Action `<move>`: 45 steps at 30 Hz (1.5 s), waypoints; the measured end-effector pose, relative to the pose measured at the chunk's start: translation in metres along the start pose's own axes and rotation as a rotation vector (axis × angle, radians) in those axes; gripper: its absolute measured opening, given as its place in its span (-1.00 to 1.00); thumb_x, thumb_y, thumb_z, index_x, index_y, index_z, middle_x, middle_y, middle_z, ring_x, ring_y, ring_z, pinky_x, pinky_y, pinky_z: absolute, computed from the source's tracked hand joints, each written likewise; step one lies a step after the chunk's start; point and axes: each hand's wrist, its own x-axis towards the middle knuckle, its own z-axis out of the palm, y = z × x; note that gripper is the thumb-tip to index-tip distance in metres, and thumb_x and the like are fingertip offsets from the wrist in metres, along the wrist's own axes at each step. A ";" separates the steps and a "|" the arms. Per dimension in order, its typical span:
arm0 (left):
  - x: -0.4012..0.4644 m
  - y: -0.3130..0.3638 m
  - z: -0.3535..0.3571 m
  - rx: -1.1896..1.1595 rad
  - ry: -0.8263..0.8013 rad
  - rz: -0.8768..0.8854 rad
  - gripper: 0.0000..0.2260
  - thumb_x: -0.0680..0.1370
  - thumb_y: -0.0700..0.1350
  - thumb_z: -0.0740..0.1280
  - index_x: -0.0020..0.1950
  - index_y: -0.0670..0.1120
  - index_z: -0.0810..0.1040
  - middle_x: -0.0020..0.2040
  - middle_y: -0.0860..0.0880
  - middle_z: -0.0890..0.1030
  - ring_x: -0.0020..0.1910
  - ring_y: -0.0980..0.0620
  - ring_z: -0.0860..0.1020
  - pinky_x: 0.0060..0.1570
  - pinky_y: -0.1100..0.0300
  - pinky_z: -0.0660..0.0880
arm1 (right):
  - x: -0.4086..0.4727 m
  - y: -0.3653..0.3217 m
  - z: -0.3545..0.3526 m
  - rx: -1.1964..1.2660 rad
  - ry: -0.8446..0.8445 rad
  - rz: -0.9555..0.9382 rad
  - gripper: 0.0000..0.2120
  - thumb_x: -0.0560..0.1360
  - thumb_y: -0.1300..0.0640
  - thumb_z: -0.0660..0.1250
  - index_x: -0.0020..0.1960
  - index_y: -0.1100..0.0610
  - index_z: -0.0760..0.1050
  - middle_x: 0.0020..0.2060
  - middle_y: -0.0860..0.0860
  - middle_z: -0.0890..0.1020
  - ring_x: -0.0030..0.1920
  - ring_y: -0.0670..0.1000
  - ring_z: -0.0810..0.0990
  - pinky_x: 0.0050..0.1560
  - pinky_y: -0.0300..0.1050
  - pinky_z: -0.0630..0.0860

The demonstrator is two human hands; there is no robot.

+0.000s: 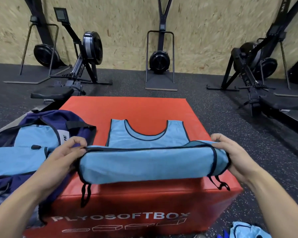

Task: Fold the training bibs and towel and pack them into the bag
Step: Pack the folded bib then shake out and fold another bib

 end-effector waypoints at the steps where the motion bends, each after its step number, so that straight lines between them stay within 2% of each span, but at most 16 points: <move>1: 0.010 -0.005 0.004 0.007 0.053 -0.010 -0.91 0.57 -0.13 0.35 0.02 -0.06 0.46 -0.24 -0.14 0.51 -0.21 -0.09 0.41 -0.23 0.05 0.30 | 0.010 0.003 0.002 -0.052 0.033 0.022 -0.91 0.54 0.25 0.31 -0.01 0.09 0.46 -0.20 0.10 0.63 -0.28 -0.01 0.54 -0.31 -0.11 0.36; 4: 0.048 -0.034 0.015 0.110 0.210 -0.069 -0.87 0.66 -0.22 0.23 0.08 -0.02 0.52 -0.19 -0.15 0.63 -0.28 0.05 0.57 -0.26 0.18 0.49 | 0.052 0.032 0.007 -0.273 0.129 0.116 -0.90 0.60 0.13 0.34 0.11 0.00 0.53 -0.02 0.07 0.69 -0.12 -0.02 0.65 -0.14 -0.08 0.48; 7: 0.071 -0.071 0.014 0.281 0.143 -0.213 -0.85 0.65 -0.02 0.29 0.18 0.21 0.54 -0.10 -0.12 0.68 -0.13 -0.02 0.59 0.02 -0.06 0.54 | 0.077 0.062 0.012 -0.495 0.115 0.211 -0.58 0.60 -0.08 0.33 0.42 -0.16 0.35 0.30 -0.09 0.53 0.21 -0.08 0.54 0.19 -0.14 0.46; 9: 0.075 -0.085 0.012 0.352 0.085 -0.285 -0.78 0.61 -0.09 0.38 0.19 0.19 0.54 -0.13 -0.14 0.70 -0.16 -0.04 0.62 0.04 -0.06 0.55 | 0.083 0.075 0.016 -0.577 0.055 0.279 -0.42 0.51 -0.16 0.42 0.45 -0.23 0.26 0.24 -0.03 0.58 0.17 -0.07 0.59 0.11 -0.22 0.51; 12: 0.076 -0.088 0.011 0.436 0.039 -0.260 -0.66 0.52 -0.30 0.44 0.17 0.09 0.56 -0.20 -0.16 0.66 -0.27 -0.05 0.57 -0.09 0.09 0.51 | 0.084 0.090 0.013 -0.849 0.010 0.237 -0.17 0.34 -0.18 0.57 0.49 -0.24 0.23 0.22 -0.09 0.50 0.25 -0.08 0.49 0.20 -0.13 0.46; 15: 0.077 -0.095 0.007 0.613 0.045 -0.219 -0.63 0.46 -0.32 0.47 0.14 0.07 0.60 -0.11 -0.19 0.62 -0.23 -0.22 0.56 -0.04 0.04 0.54 | 0.083 0.097 0.012 -1.026 0.022 0.109 -0.37 0.46 0.10 0.50 0.42 -0.18 0.31 0.03 -0.15 0.51 0.05 -0.06 0.52 -0.02 -0.17 0.39; 18: 0.076 -0.102 0.004 0.713 0.114 -0.194 -0.67 0.46 -0.29 0.45 0.10 0.08 0.63 -0.01 -0.06 0.64 -0.14 -0.16 0.62 0.06 0.00 0.54 | 0.085 0.104 0.006 -0.993 0.139 0.074 -0.60 0.53 0.27 0.32 0.20 -0.16 0.42 -0.16 -0.10 0.53 -0.19 0.01 0.57 -0.18 -0.10 0.45; 20: 0.078 -0.102 0.004 0.751 0.159 -0.189 -0.73 0.48 -0.24 0.44 0.08 0.08 0.64 -0.03 -0.01 0.65 -0.16 -0.07 0.63 0.00 0.11 0.52 | 0.087 0.105 0.004 -0.970 0.181 0.097 -0.72 0.57 0.25 0.26 0.14 -0.11 0.48 -0.18 -0.03 0.56 -0.24 -0.04 0.54 -0.23 -0.12 0.46; 23: 0.080 -0.102 0.007 0.871 0.190 -0.204 -0.80 0.47 -0.12 0.47 0.06 0.11 0.63 -0.14 0.04 0.64 -0.23 0.06 0.59 -0.11 0.16 0.46 | 0.086 0.102 0.010 -1.018 0.187 0.055 -0.93 0.56 -0.02 0.38 0.03 -0.09 0.54 -0.24 -0.07 0.58 -0.24 -0.08 0.54 -0.24 -0.17 0.44; 26: 0.081 -0.103 0.012 0.930 0.223 -0.215 -0.89 0.47 -0.06 0.47 -0.08 0.14 0.61 -0.24 0.07 0.61 -0.22 0.08 0.57 -0.13 0.11 0.48 | 0.086 0.104 0.016 -1.151 0.167 0.025 -0.90 0.49 -0.04 0.46 -0.11 -0.10 0.54 -0.21 -0.10 0.65 -0.17 0.01 0.60 -0.16 -0.07 0.51; 28: 0.084 -0.101 0.017 0.911 0.244 -0.178 -0.87 0.50 -0.07 0.46 -0.18 0.13 0.58 -0.29 0.05 0.60 -0.26 0.03 0.57 -0.16 0.09 0.50 | 0.093 0.107 0.015 -1.109 0.216 0.025 -0.92 0.51 0.05 0.41 -0.16 -0.05 0.56 -0.29 -0.11 0.63 -0.21 0.04 0.59 -0.27 -0.14 0.44; 32: 0.095 -0.091 0.030 0.688 0.309 -0.091 -0.94 0.57 -0.10 0.39 -0.10 -0.01 0.58 -0.19 -0.02 0.63 -0.18 -0.03 0.57 -0.22 0.19 0.42 | 0.107 0.104 0.010 -0.896 0.307 0.079 -0.87 0.60 0.04 0.31 -0.13 -0.03 0.53 -0.21 -0.08 0.64 -0.11 0.00 0.58 -0.20 -0.08 0.40; 36: 0.102 -0.102 0.028 0.636 0.325 -0.100 -0.87 0.60 -0.09 0.37 -0.14 -0.04 0.52 -0.42 -0.16 0.51 -0.49 0.04 0.30 -0.51 0.21 0.23 | 0.109 0.109 0.008 -0.875 0.325 0.117 -0.94 0.55 0.01 0.40 -0.09 -0.06 0.56 -0.17 -0.04 0.67 -0.05 0.00 0.62 -0.14 -0.07 0.47; 42: 0.104 -0.099 0.022 0.578 0.178 -0.169 -0.94 0.65 0.02 0.26 0.02 0.10 0.51 -0.41 -0.04 0.41 -0.43 0.02 0.33 -0.42 0.22 0.30 | 0.106 0.095 0.003 -0.809 0.181 0.179 -0.93 0.62 -0.13 0.25 0.06 -0.19 0.47 -0.29 -0.02 0.58 -0.35 0.07 0.56 -0.35 -0.10 0.35; 44: 0.098 -0.091 0.011 0.533 0.043 -0.198 -0.87 0.66 0.07 0.23 0.08 0.18 0.56 -0.28 -0.04 0.49 -0.30 0.02 0.40 -0.22 0.16 0.34 | 0.100 0.086 -0.005 -0.725 0.051 0.261 -0.85 0.63 -0.18 0.19 0.12 -0.28 0.51 -0.30 -0.03 0.53 -0.31 0.03 0.45 -0.23 -0.09 0.35; 45: 0.095 -0.089 0.005 0.539 -0.038 -0.209 -0.85 0.65 0.11 0.23 0.08 0.20 0.59 -0.20 -0.03 0.56 -0.24 0.07 0.44 -0.14 0.14 0.36 | 0.095 0.081 -0.007 -0.691 -0.023 0.297 -0.83 0.63 -0.18 0.19 0.14 -0.32 0.53 -0.17 -0.07 0.58 -0.19 -0.02 0.51 -0.11 -0.09 0.39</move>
